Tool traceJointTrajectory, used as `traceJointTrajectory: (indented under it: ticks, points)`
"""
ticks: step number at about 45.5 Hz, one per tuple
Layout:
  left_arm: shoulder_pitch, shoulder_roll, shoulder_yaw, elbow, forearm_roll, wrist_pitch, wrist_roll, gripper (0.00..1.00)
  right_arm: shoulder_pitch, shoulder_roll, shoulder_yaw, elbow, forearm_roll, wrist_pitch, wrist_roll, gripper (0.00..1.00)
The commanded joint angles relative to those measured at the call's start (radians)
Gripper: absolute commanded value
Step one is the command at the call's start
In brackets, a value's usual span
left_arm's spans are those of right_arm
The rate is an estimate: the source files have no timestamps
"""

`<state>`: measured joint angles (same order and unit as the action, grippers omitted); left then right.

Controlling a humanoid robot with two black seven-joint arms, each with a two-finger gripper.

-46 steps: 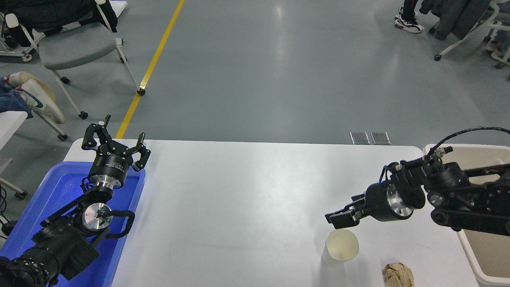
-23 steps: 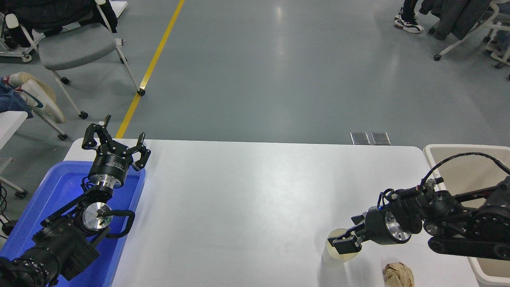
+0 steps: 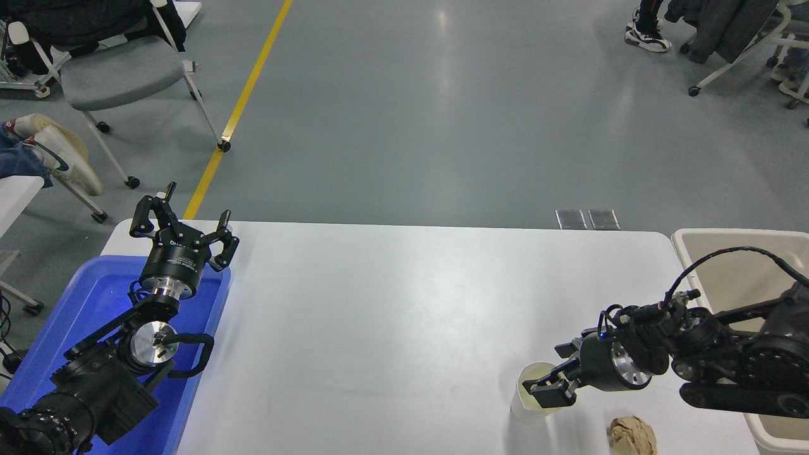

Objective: Dispose of the paper cup in the dustbin

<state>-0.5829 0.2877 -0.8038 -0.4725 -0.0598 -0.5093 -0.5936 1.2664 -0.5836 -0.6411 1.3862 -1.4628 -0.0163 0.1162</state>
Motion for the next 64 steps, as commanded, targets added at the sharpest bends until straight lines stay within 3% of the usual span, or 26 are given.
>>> traceJointTrajectory:
  ticks: [1,17,38,50,64]
  points:
    - [0.0,-0.001,0.0,0.0,0.0,0.0,0.0,1.0,0.011,-0.002,-0.02,-0.032,0.001,-0.004,0.022,0.0]
    - [0.0,-0.001,0.0,0.0,0.0,0.0,0.0,1.0,0.051,-0.009,-0.028,-0.027,-0.002,0.004,0.16,0.0]
    - [0.0,0.001,0.0,0.0,0.0,0.0,0.0,1.0,0.076,-0.027,-0.04,-0.029,0.033,0.004,0.263,0.0]
    - [0.0,-0.001,0.0,0.0,0.0,0.0,0.0,1.0,0.318,-0.11,-0.063,0.066,0.105,0.056,0.304,0.0]
    - [0.0,-0.001,0.0,0.0,0.0,0.0,0.0,1.0,0.62,-0.228,-0.081,0.146,0.168,0.222,0.326,0.0]
